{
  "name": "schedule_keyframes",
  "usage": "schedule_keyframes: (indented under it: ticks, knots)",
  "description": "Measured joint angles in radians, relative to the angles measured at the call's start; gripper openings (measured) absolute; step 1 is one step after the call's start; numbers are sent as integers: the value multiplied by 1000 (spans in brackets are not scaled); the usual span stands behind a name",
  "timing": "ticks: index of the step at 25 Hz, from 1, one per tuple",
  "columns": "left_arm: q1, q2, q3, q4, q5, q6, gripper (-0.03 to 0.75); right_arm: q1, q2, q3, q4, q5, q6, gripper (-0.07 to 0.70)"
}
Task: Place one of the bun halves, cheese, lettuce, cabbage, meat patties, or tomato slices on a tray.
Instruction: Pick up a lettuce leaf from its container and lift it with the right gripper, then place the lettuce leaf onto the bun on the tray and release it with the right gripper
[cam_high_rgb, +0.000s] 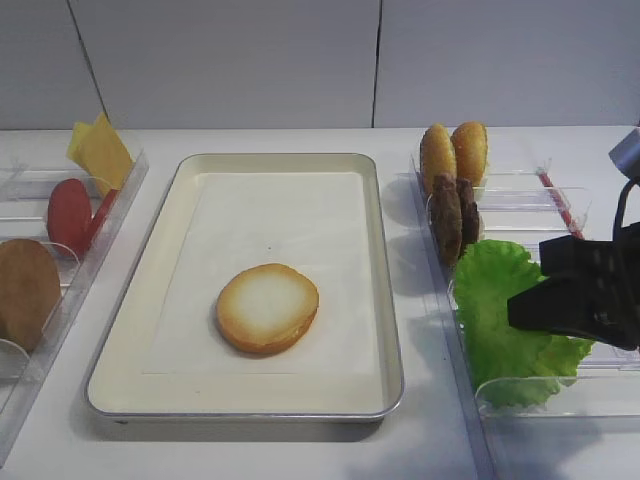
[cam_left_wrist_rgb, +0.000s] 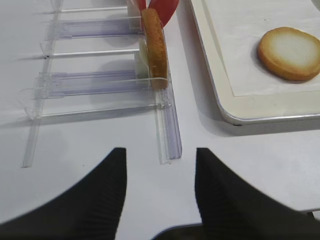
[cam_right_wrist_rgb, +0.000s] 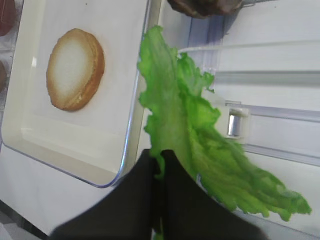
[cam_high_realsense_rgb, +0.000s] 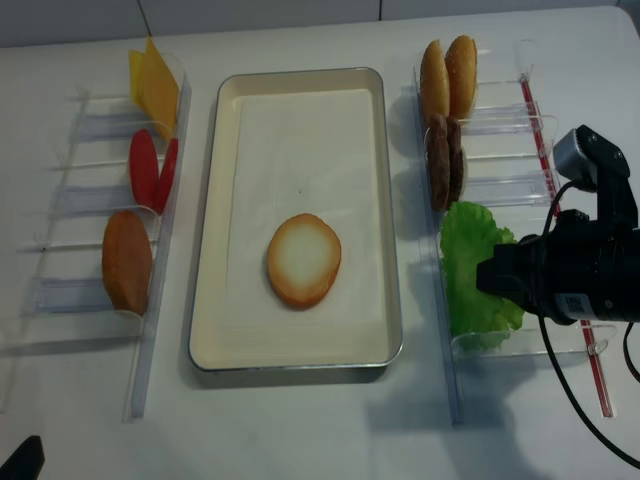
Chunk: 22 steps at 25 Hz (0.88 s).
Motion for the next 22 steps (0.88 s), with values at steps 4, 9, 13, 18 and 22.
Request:
schedule_keyframes:
  ticks: [4,9,13,18,22]
  knots:
    - [0,0,0,0,0,0,294,0,-20,-2,17,42,-2,45]
    - [0,0,0,0,0,0,294,0,-123,-54,15,101,21,45]
    - [0,0,0,0,0,0,294,9,-157,-93,15,162,60,45]
    - [0,0,0,0,0,0,294,159,-135,-142,54,114,90,45]
    - [0,0,0,0,0,0,294,337,-50,-211,79,4,109,45]
